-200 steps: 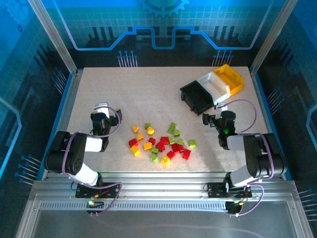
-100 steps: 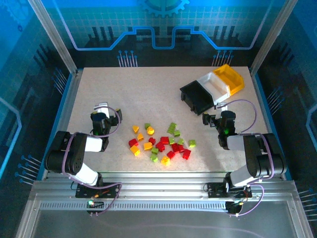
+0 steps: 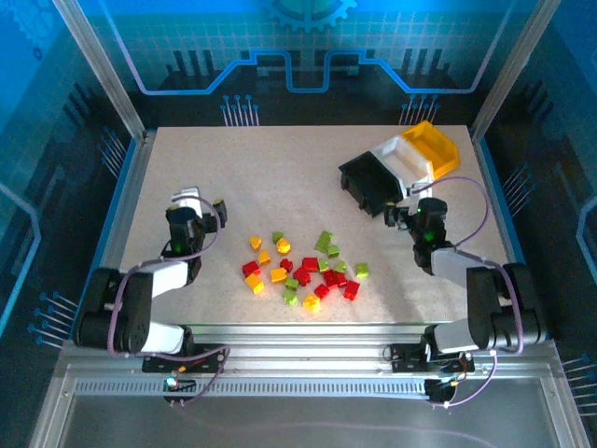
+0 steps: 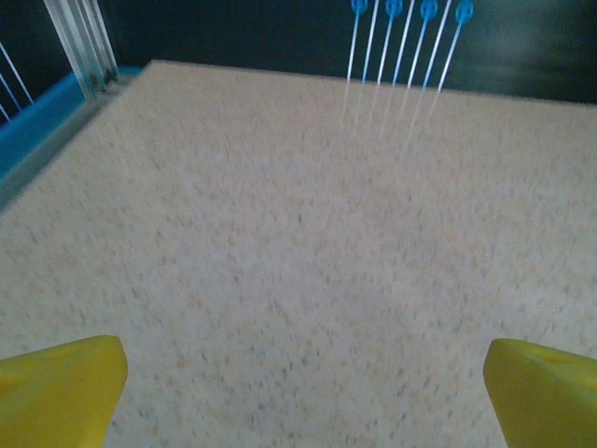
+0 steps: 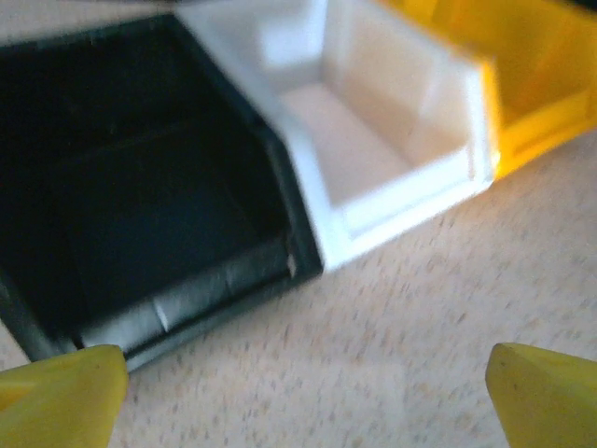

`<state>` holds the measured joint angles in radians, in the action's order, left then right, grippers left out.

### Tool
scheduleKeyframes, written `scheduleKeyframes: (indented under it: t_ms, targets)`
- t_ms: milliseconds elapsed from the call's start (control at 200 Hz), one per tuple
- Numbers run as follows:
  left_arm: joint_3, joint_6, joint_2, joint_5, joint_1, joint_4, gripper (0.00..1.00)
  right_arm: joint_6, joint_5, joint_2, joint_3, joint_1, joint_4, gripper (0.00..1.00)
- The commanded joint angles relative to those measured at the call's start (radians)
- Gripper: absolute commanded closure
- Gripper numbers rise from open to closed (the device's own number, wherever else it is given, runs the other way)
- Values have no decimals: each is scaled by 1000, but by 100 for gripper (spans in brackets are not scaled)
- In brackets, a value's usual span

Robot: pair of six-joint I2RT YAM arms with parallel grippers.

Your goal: Sort the legos into containers by color

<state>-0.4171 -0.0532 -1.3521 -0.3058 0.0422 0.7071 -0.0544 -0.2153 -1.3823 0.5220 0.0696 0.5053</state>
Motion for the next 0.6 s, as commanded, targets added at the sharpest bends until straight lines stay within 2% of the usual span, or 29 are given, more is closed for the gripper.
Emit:
scheduleKeyframes:
  t_ms: [0,95,150,205,245,280,325,380,435,515,595]
  targets:
    - [-93,-82,111,-73,-4,-197,1,-83,-91,72,79,15,-198,0]
    - [-121,-196,142,-86,-5,-183,1,-191,-194,107,148,25,-345,0]
    - [-136,-314,142,-114,-5,-169,1,-296,-326,115,174,31,-384,0]
    - [-165,-453,158,-166,-7,-240,1,-396,-361,116,213,18,-460,0]
    - [-197,-596,185,-208,-9,-381,1,-435,-280,104,248,-12,-514,0]
    - [-231,-738,209,-253,-15,-524,1,-434,-150,85,279,-48,-531,0]
    - [-261,-828,228,-249,-32,-653,1,-480,-8,52,319,-92,-565,0]
    - [-260,-814,232,-155,-52,-623,1,-485,244,-11,367,-150,-574,0]
    - [-249,-826,237,-100,-55,-586,1,-463,375,-64,420,-156,-590,0]
    - [-205,-843,254,-19,-56,-472,1,-396,459,-138,499,-113,-646,0]
    - [-198,-898,270,23,-56,-452,1,-349,455,-184,540,-51,-663,0]
